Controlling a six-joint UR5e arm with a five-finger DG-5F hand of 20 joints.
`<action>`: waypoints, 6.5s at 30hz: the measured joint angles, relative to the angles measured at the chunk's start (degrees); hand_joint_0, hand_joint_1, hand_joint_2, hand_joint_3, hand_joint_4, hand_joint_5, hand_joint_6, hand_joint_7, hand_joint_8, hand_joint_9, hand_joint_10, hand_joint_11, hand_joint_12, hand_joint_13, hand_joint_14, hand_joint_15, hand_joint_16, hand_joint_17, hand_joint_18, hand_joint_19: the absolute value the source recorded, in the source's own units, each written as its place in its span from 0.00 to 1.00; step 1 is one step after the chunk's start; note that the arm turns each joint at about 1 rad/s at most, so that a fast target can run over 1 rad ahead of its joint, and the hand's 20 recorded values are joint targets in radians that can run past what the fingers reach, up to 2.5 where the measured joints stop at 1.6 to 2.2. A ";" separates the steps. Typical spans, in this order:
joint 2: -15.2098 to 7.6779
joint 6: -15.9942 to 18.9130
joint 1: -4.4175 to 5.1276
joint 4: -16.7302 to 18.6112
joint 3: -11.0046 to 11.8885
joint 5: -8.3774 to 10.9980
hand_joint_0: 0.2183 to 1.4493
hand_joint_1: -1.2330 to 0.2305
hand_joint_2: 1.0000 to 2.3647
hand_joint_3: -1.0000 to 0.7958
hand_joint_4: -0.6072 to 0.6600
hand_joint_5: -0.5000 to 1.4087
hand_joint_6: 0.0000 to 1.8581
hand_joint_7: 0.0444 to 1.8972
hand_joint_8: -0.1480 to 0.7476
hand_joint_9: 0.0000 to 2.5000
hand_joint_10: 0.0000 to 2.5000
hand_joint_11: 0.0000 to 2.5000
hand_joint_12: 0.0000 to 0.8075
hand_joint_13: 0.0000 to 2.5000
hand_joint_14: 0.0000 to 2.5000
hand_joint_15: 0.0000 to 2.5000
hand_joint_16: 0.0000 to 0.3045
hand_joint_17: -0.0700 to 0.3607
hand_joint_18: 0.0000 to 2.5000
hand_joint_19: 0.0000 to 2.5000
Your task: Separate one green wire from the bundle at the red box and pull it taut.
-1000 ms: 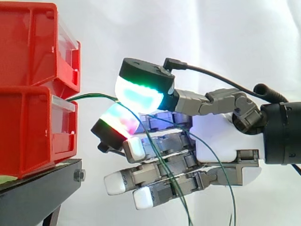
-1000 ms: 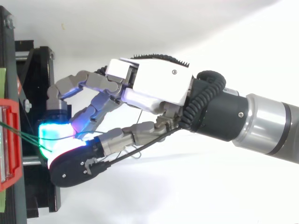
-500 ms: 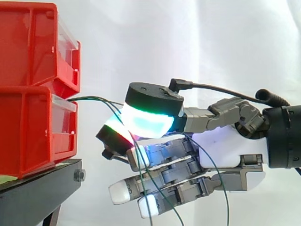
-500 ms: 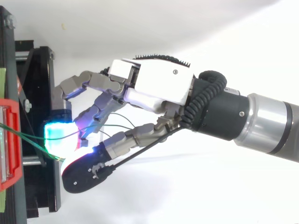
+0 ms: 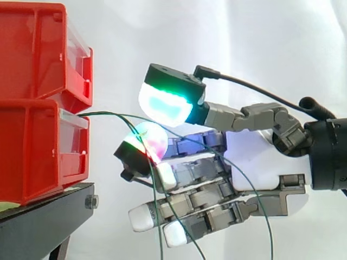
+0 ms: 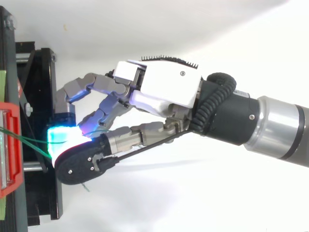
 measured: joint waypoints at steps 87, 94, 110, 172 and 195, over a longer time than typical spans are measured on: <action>2.07 -0.93 -0.67 -4.64 -0.11 0.27 0.30 0.42 0.01 0.39 0.59 0.19 0.49 0.64 0.50 0.45 0.01 0.32 0.48 0.34 0.01 0.18 0.16 0.41 0.32 0.22; 2.06 -0.89 -0.68 -4.58 -0.09 0.27 0.26 0.54 0.00 0.31 0.61 0.19 0.48 0.63 0.51 0.46 0.01 0.32 0.50 0.34 0.01 0.19 0.17 0.43 0.33 0.22; 2.06 -0.76 -0.85 -4.68 -0.08 0.27 0.27 0.40 0.01 0.37 0.62 0.19 0.48 0.63 0.50 0.44 0.01 0.32 0.50 0.33 0.01 0.19 0.16 0.42 0.32 0.22; 2.04 -0.93 -0.91 -4.52 -1.30 0.24 0.33 0.26 0.01 0.57 0.42 0.21 0.48 0.67 0.48 0.48 0.01 0.29 0.51 0.35 0.01 0.17 0.18 0.45 0.36 0.19; 2.06 -0.43 -0.23 9.82 -10.70 0.50 0.32 0.26 0.01 0.57 0.44 0.21 0.48 0.68 0.49 0.48 0.01 0.29 0.52 0.35 0.01 0.18 0.18 0.45 0.36 0.18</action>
